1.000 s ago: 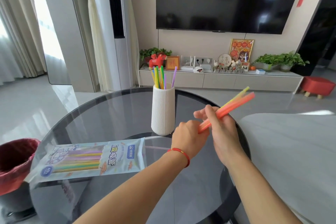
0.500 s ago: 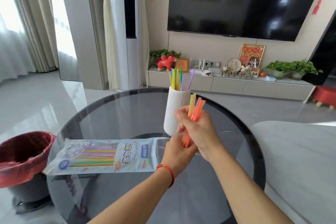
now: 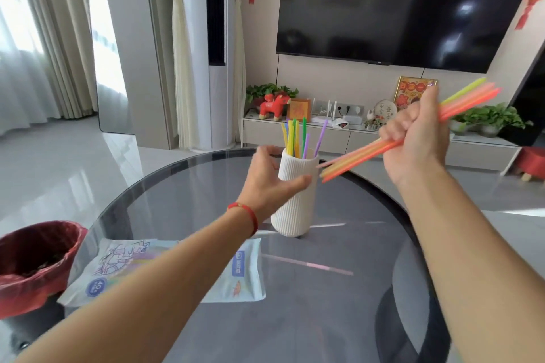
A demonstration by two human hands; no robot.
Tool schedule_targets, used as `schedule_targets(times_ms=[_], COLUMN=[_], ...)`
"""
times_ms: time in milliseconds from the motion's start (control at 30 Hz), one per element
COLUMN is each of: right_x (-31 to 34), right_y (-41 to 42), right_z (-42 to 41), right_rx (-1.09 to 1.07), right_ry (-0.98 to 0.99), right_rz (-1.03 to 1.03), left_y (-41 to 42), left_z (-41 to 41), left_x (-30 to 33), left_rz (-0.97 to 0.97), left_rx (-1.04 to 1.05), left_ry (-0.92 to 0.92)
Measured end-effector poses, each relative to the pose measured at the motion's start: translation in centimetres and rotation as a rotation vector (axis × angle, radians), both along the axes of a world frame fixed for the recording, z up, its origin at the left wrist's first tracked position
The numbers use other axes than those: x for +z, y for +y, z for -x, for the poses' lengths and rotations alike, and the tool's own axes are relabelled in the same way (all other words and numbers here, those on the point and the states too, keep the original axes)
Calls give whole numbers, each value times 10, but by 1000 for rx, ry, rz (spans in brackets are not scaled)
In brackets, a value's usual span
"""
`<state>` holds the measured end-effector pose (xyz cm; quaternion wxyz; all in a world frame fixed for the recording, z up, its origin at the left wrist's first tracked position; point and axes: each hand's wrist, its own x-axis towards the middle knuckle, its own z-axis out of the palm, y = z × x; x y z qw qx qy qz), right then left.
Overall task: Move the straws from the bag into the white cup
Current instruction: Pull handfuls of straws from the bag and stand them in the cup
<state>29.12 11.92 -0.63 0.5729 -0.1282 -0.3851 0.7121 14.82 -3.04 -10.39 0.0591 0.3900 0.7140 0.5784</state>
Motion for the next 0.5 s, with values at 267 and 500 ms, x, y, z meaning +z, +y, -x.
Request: schedule_targets(times_ms=[267,500], right_x=[32,13], right_y=[12,2], right_z=[47,91], right_rx=[-19,-31], right_ry=[-31,-300], right_rz=[-51,-245], left_y=[40,42], left_z=[19,16], left_x=[27,26], left_rz=[98,82], left_rx=[-44,-43], left_ry=[14,36])
